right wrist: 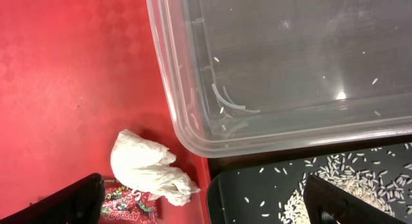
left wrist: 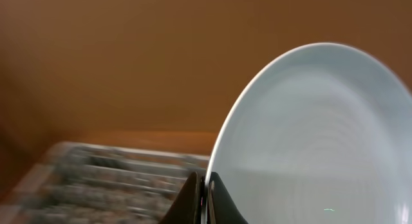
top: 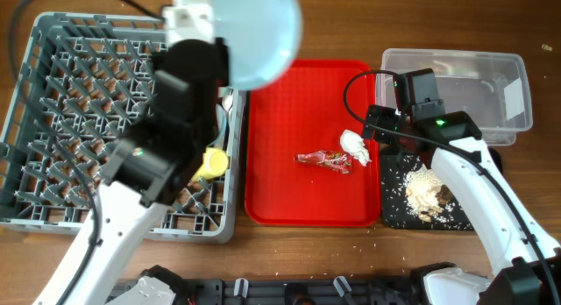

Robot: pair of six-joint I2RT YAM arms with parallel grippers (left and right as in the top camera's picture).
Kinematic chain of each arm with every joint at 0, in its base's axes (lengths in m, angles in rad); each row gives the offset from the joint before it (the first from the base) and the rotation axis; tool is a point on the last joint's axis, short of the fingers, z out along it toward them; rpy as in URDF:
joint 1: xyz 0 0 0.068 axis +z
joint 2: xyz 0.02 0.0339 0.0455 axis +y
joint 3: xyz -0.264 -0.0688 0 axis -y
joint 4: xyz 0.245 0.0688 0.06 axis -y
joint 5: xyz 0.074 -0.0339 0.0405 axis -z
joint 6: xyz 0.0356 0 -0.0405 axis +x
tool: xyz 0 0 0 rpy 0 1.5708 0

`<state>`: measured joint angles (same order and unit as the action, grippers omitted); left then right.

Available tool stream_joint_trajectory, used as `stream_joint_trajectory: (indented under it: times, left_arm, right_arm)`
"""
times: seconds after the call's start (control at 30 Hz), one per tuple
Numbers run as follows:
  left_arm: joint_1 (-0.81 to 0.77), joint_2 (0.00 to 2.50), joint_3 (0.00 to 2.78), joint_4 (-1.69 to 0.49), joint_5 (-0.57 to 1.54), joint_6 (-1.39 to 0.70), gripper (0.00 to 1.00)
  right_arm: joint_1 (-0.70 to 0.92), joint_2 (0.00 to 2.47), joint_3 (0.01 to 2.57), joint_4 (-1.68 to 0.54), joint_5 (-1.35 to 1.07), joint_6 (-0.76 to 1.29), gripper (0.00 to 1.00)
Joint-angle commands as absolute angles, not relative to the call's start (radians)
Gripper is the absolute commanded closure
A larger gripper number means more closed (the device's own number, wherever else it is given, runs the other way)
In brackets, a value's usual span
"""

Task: Sort waste into correct bins and load items into the dishwasher rack
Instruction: 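Lift the blue plate with the left gripper and carry it to the rack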

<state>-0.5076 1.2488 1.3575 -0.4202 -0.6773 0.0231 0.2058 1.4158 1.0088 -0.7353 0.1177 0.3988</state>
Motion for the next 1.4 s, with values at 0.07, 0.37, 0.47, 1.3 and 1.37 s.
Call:
stream_joint_trajectory:
  times: [0.07,0.37,0.47,1.3,1.37]
  left_arm:
    - [-0.308,1.366,1.350,-0.405,-0.968,0.437,0.96]
    - [-0.239,1.716,1.350,-0.339,-1.134,0.698,0.96]
    - [-0.258,1.734,1.350,-0.340,-1.110,0.636,0.96]
    - [-0.304,1.734,1.346,-0.598,-0.842,0.196,0.43]
    - [-0.276,1.734,1.346,-0.598,-0.842,0.193,0.45]
  right_arm:
    - [0.204,1.421,1.022,-0.733,0.138,0.393,0.00]
    - [0.204,1.421,1.022,-0.733,0.138,0.393,0.00]
    - [0.204,1.421,1.022,-0.733,0.138,0.393,0.00]
    - [0.204,1.421,1.022,-0.733,0.138,0.393,0.00]
    - [0.204,1.421,1.022,-0.733,0.138,0.393,0.00]
